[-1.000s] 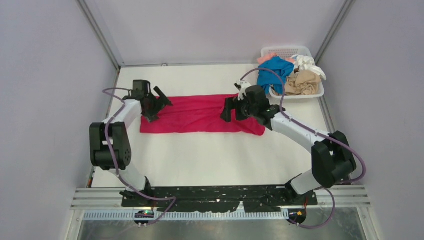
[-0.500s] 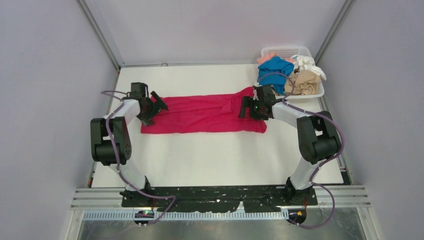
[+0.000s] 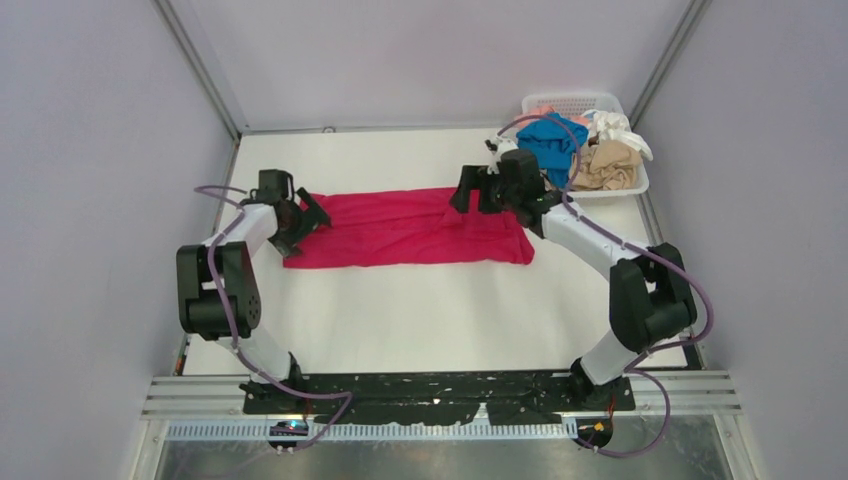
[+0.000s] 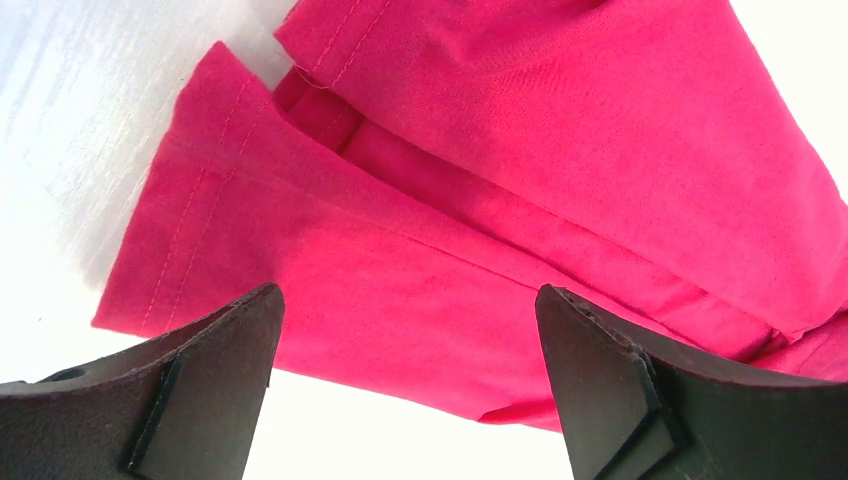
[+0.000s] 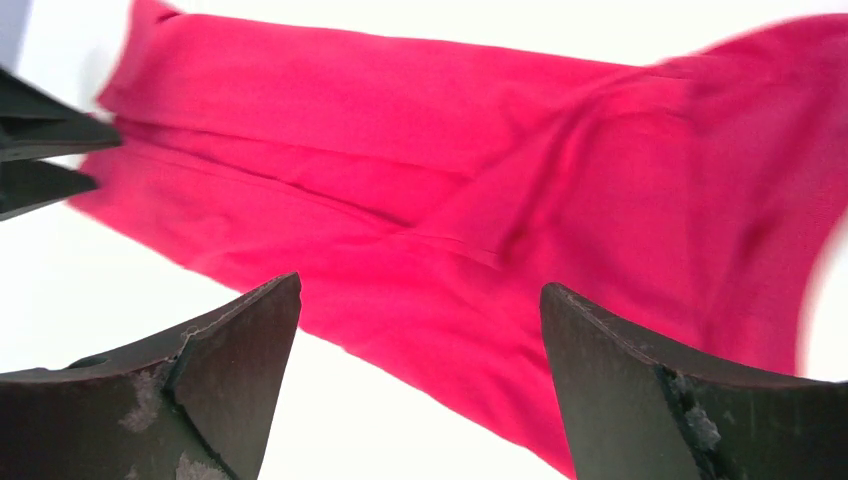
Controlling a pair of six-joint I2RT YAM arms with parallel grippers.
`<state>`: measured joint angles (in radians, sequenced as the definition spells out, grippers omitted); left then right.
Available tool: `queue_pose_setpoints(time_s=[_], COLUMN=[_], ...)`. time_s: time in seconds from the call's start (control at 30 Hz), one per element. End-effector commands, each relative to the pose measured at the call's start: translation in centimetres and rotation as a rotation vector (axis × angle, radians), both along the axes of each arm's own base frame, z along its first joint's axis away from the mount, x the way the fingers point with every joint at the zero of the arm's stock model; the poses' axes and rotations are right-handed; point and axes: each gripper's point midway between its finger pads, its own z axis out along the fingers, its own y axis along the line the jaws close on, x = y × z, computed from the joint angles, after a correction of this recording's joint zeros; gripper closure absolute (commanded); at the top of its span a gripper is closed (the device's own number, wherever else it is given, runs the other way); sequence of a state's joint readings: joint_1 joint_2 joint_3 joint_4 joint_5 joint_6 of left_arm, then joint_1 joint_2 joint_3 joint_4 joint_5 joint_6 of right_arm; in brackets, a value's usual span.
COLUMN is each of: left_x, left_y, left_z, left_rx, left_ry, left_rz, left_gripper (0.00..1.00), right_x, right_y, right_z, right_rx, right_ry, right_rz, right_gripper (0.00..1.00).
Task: Fold and stack the t-shirts
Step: Fold the other side of the tshirt into a rectangle
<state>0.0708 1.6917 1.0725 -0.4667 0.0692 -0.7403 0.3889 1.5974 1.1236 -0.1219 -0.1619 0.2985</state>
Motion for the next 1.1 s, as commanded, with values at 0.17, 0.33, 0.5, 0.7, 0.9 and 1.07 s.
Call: queue_pose_setpoints(time_s=[0.17, 0.33, 0.5, 0.7, 0.9, 1.07], left_x=[-0.2, -0.3, -0.3, -0.3, -0.3, -0.5], left_y=[1.2, 1.6, 1.9, 2.0, 2.0, 2.1], left_z=[1.8, 1.4, 1.4, 1.3, 1.2, 1.3], left_rx=[0.06, 0.08, 0.092, 0.097, 0.099, 0.103], left_ry=[-0.058, -0.037, -0.038, -0.038, -0.031, -0.034], left_rz=[0.028, 0.037, 0.044, 0.046, 0.046, 0.048], left_gripper=[0.0, 0.0, 0.0, 0.0, 0.0, 0.0], right_x=[2.9, 3.0, 1.9, 1.5, 1.4, 2.9], right_y=[7.5, 7.6, 6.2, 4.2, 5.1, 7.2], right_z=[-1.8, -4.4, -5.3, -6.2, -7.1, -6.4], right_rx=[0.221, 0.178, 0.132, 0.06, 0.083, 0.137], right_ry=[0.054, 0.116, 0.121, 0.102, 0.125, 0.1], right_rz=[0.058, 0.018, -0.024, -0.072, -0.041, 0.015], right_gripper=[0.05, 0.05, 0.05, 0.05, 0.05, 0.05])
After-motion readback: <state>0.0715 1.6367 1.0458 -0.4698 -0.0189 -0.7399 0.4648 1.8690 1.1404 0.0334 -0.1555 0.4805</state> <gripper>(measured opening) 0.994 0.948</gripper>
